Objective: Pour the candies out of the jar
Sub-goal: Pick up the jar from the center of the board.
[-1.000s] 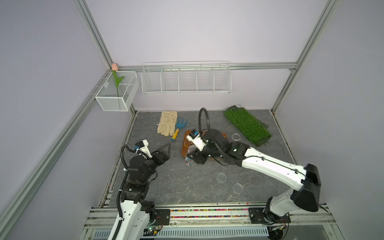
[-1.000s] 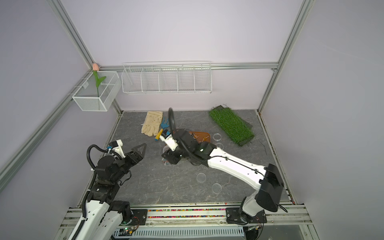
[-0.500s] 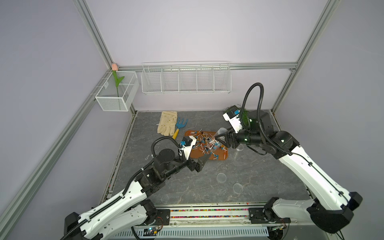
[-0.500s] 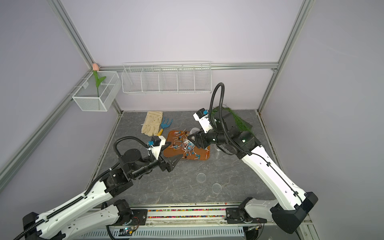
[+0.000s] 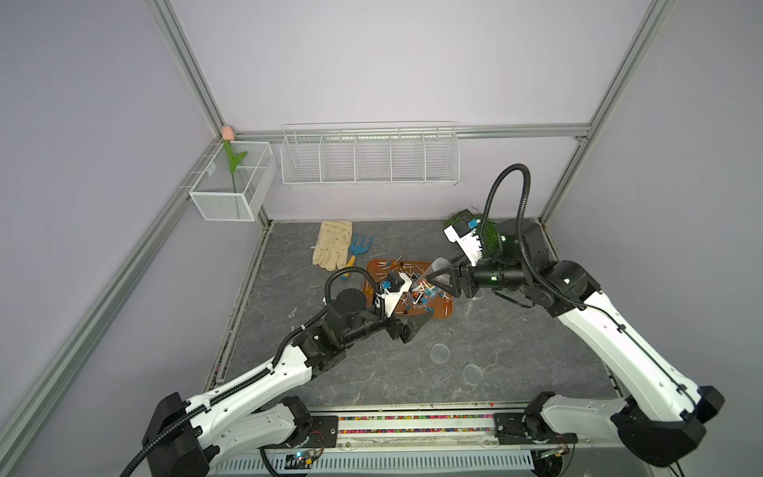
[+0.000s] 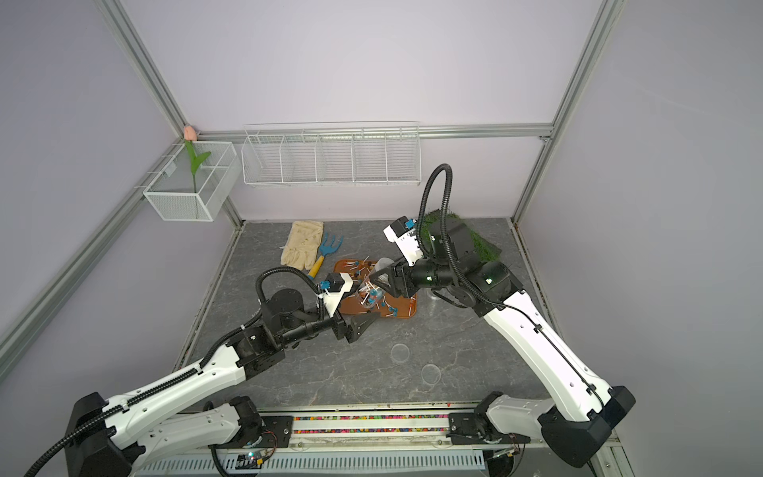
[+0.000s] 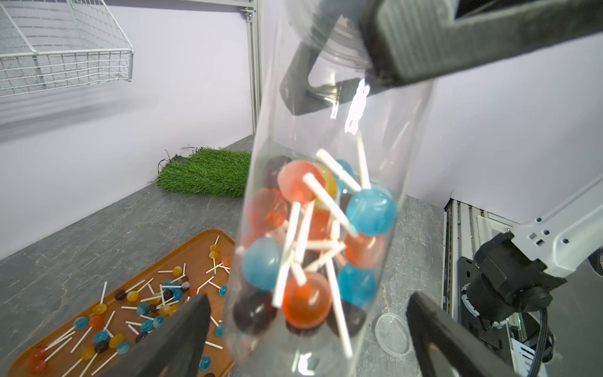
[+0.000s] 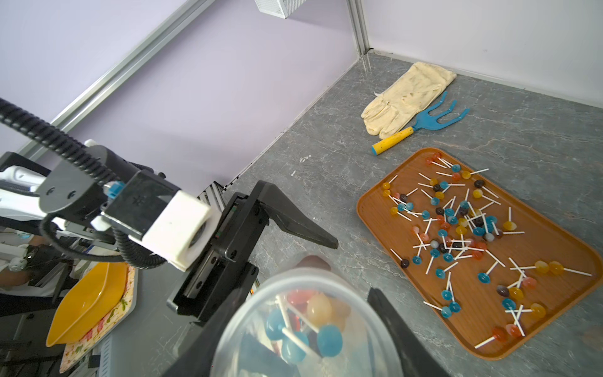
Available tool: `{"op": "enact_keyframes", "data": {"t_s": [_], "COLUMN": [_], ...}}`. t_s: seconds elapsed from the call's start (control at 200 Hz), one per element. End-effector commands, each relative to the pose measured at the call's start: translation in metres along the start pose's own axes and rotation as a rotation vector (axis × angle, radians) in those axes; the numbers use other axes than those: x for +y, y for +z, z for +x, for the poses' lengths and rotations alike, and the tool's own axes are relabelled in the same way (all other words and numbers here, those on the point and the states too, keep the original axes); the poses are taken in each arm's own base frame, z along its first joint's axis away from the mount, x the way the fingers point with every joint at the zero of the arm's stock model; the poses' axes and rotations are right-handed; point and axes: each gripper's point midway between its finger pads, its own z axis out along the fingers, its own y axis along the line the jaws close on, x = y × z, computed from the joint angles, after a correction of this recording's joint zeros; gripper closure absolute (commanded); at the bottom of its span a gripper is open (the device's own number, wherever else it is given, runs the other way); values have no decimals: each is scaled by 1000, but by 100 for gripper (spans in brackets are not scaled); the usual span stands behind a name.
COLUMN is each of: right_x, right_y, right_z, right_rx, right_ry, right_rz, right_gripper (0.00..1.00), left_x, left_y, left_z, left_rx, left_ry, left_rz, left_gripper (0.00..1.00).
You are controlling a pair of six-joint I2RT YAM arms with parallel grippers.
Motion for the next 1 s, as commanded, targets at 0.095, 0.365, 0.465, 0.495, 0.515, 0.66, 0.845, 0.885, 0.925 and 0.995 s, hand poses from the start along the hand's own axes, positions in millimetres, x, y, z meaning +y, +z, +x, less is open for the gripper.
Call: {"op": "enact_keyframes", "data": {"t_s": [0.095,0.365,0.465,0.495,0.515,0.66,0.845,0.885,0.925,0.995], "right_x": [18,18,20,19,19,17,6,1,1,5], "right_y": [1,3,2,3,4,5,-1,-6,-12,-21], "right_z": [-8,-1,-2,-1,0,1,-4,-9,-14,-26], "right_rx": [-11,10,11,13,17,20,-12,-40,-74,-146], "right_ry": [-4,2,2,4,6,14,12,11,9,5], "right_rz": [-114,-121,-128,-126,-126,-126,-34,8,28,31], "right_gripper": [58,58,58,58,58,58,5,4,6,7], "left_x": [-7,-11,-11,-11,-10,-11,-6,-3,-1,2], "left_y": [1,10,10,10,9,8,6,5,4,2], "left_z": [-29,-33,-34,-34,-36,-37,-33,-32,-31,-29], "left_rx": [-104,-93,-97,-100,-105,-115,-123,-127,-127,-126], "left_ry": [48,70,72,70,71,63,49,47,44,41], "left_rz": [30,63,65,62,60,63,30,14,-1,-20], "left_gripper": [8,30,42,46,48,56,57,57,57,57]}}
